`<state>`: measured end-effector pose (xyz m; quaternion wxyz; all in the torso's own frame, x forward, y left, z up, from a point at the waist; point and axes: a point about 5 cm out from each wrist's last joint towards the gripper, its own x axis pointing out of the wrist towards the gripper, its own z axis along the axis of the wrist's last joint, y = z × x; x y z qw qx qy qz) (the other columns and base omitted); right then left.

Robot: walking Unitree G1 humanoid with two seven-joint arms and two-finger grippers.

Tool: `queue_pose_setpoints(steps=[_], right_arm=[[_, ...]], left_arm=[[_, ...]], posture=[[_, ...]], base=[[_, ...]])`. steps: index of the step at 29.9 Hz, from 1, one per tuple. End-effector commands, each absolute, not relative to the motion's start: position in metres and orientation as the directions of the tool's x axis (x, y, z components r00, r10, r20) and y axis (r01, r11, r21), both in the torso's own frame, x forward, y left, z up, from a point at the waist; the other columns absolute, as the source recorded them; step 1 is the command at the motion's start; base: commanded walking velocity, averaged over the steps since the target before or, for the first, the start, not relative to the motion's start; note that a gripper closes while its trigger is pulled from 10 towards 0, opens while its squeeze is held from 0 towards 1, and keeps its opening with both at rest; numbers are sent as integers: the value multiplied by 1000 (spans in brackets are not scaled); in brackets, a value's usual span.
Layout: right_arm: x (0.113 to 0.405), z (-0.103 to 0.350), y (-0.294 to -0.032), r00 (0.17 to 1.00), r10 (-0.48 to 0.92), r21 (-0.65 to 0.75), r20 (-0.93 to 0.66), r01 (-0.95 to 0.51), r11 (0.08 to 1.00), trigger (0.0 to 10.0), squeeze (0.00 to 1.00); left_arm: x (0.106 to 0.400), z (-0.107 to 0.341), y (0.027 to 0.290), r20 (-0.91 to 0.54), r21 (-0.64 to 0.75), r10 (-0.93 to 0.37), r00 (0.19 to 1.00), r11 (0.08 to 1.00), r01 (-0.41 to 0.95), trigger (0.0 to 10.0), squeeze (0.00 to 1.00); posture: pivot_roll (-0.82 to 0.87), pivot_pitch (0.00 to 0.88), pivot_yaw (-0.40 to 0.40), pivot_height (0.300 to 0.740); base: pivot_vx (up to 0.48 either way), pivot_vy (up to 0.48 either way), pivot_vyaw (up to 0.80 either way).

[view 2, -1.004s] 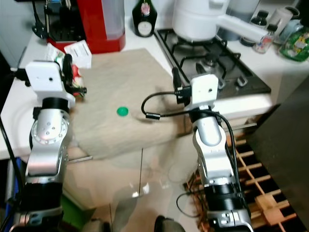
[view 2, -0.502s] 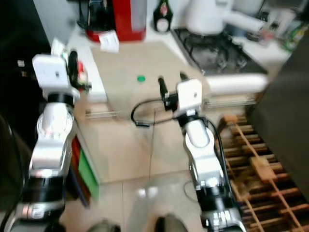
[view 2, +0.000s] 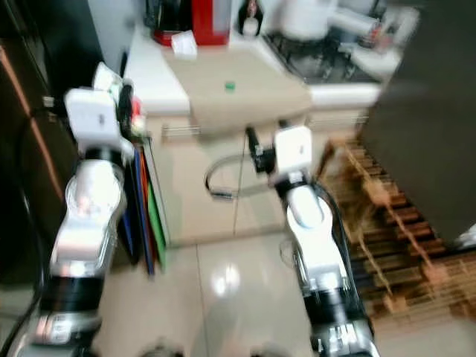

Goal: Restocking fridge

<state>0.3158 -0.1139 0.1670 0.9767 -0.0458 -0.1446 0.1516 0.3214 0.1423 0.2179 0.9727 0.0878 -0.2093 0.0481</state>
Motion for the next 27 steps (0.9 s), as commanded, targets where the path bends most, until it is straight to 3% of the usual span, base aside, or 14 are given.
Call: queue_pose_setpoints(steps=[1,8,27], right_arm=[[317,165,-114,915,318,-150,247,-288,946,10000,0],[315,161,-119,925,299,-139,234,-273,952,10000,0],[312,150,-123,934,301,-139,192,-277,951,10000,0]], left_arm=[[322,213,142,398,127,44,916,987,-103,10000,0],[319,193,149,331,168,16,944,983,-75,10000,0],[319,175,135,274,120,-53,960,993,20,10000,0]], posture=[[-51,0,15,736],[-53,0,23,740],[-80,0,33,740]], base=[[0,0,644],[0,-107,92],[0,-476,0]])
